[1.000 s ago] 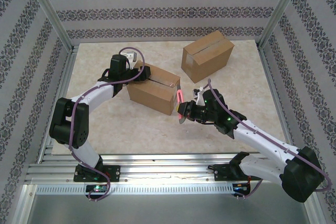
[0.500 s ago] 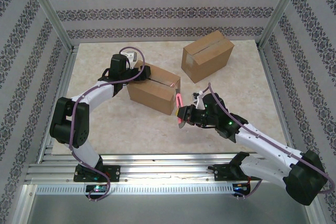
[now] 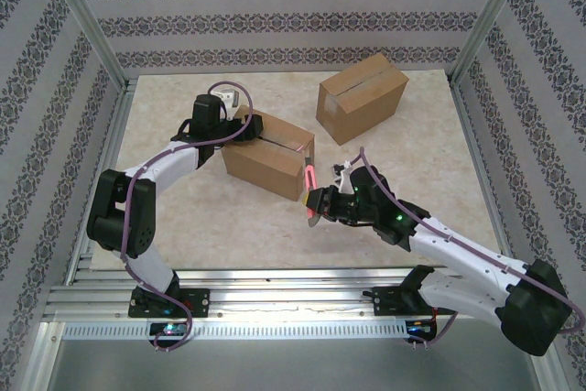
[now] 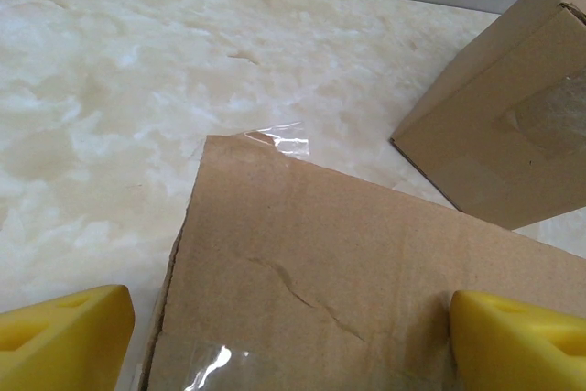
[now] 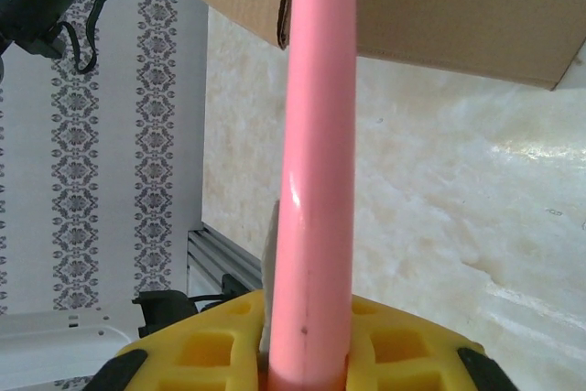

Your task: Unpack the express box

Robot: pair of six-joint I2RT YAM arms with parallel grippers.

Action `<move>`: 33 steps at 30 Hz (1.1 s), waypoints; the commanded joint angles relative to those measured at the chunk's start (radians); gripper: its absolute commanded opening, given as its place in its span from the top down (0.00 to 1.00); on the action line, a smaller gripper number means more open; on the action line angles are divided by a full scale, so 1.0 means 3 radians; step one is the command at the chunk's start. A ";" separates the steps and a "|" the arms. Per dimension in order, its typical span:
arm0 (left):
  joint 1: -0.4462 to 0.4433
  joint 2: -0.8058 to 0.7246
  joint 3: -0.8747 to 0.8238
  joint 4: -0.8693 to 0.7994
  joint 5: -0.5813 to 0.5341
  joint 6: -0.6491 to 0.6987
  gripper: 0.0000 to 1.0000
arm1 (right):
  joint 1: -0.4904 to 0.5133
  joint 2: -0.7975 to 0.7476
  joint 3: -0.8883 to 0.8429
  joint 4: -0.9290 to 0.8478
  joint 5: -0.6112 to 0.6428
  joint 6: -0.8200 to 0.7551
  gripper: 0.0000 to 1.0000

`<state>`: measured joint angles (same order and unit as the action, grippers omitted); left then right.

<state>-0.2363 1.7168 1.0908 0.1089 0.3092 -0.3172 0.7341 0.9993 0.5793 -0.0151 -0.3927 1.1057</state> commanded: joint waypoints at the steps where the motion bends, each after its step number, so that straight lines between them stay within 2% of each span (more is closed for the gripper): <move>1: -0.0076 0.0507 -0.0341 -0.0983 -0.0067 -0.0090 0.12 | 0.0165 0.0038 -0.0034 0.0145 -0.0369 -0.0035 1.00; 21: -0.0074 0.0515 -0.0342 -0.0985 -0.0055 -0.0088 0.12 | 0.0421 0.0023 -0.0100 0.0322 -0.0307 0.0038 1.00; 28: -0.0072 0.0515 -0.0338 -0.0989 -0.0050 -0.0083 0.12 | 0.0374 -0.0152 -0.0124 0.0205 -0.0222 -0.0003 1.00; 33: -0.0076 0.0518 -0.0330 -0.0995 -0.0048 -0.0074 0.12 | 0.0182 -0.0307 -0.0171 0.0112 -0.0268 -0.0034 1.00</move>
<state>-0.2367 1.7203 1.0939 0.1097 0.3099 -0.3176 0.8135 0.9428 0.5381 -0.0166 -0.4072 1.1336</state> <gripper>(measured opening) 0.884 0.162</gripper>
